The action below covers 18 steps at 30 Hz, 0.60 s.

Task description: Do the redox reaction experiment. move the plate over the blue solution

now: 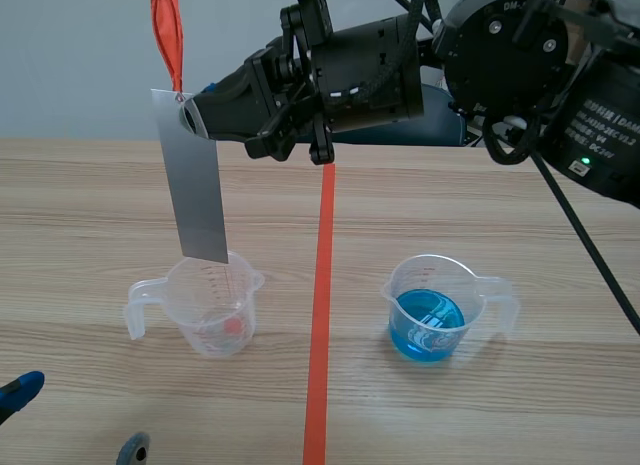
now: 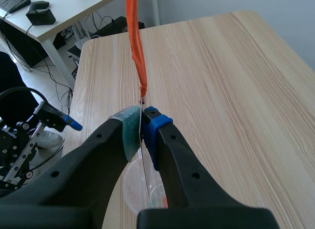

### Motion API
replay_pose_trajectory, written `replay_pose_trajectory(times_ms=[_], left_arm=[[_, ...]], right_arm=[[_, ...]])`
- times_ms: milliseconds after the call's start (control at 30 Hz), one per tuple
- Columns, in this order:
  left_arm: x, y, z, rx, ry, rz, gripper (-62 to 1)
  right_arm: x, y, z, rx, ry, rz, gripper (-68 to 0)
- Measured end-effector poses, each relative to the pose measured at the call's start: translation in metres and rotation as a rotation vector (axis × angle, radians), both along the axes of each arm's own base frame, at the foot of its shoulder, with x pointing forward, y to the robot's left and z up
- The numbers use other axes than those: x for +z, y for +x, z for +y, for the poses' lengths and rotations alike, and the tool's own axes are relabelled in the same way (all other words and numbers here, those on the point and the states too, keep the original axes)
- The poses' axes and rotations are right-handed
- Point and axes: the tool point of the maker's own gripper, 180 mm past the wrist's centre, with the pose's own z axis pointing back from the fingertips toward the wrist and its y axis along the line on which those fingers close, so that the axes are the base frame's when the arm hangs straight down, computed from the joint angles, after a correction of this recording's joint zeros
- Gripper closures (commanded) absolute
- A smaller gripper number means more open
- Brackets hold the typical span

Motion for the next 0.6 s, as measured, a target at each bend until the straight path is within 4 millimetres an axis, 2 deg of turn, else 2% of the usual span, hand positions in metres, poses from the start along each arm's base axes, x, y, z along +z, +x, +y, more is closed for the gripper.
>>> replay_pose_trajectory(times_ms=[400, 600], left_arm=[[0.0, 0.0, 0.0, 0.0, 0.0, 0.0, -62.3], [0.0, 0.0, 0.0, 0.0, 0.0, 0.0, -62.3]], right_arm=[[0.0, -0.001, -0.001, 0.005, -0.002, -0.004, -0.4], [0.017, 0.001, -0.017, -0.011, 0.01, -0.042, -0.4]])
